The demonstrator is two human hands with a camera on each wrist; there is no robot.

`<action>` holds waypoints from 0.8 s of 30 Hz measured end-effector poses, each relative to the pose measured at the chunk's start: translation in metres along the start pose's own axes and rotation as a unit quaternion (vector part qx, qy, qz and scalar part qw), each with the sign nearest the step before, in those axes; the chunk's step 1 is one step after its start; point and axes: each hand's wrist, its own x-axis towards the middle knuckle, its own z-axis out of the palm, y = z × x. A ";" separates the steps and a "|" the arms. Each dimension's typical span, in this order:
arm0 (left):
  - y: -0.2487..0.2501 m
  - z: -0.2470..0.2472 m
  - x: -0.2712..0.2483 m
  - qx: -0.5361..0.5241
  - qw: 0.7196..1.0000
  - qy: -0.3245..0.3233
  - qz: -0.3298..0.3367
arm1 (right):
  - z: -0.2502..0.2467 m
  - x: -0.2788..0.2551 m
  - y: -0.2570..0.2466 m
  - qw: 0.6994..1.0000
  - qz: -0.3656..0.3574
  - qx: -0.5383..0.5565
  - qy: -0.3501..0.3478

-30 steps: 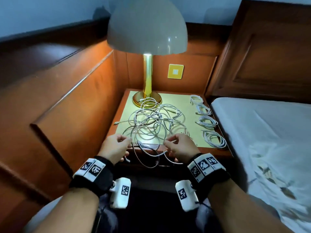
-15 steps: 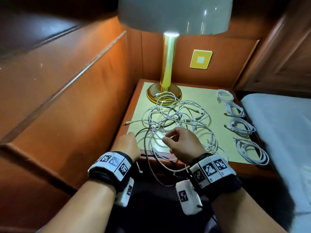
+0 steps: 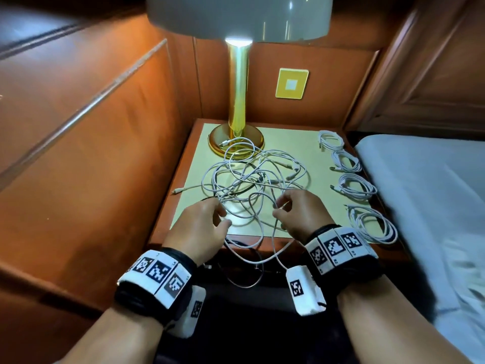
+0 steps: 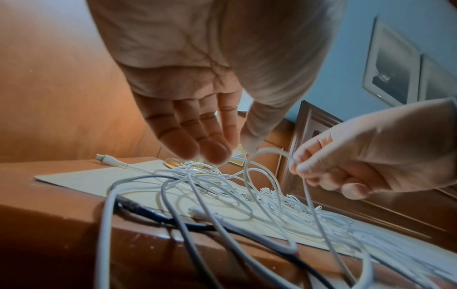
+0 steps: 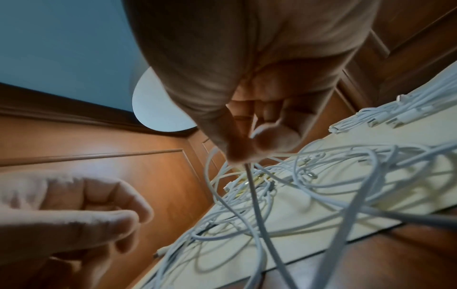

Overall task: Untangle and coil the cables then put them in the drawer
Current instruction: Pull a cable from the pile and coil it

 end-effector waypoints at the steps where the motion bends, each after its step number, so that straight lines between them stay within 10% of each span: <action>1: -0.001 0.002 0.000 -0.006 1.000 -0.001 0.006 | 0.000 0.000 -0.002 1.000 -0.021 0.014 0.009; 11: 0.006 0.003 0.009 -0.291 0.954 0.057 0.051 | 0.006 -0.023 -0.029 0.929 -0.286 0.235 0.010; 21: -0.011 -0.035 0.024 -0.603 0.755 0.228 -0.120 | -0.002 -0.013 0.008 0.990 -0.107 -0.068 -0.053; 24: -0.018 -0.039 0.025 -0.605 0.743 0.247 -0.141 | -0.015 -0.011 0.019 0.995 -0.083 -0.052 0.009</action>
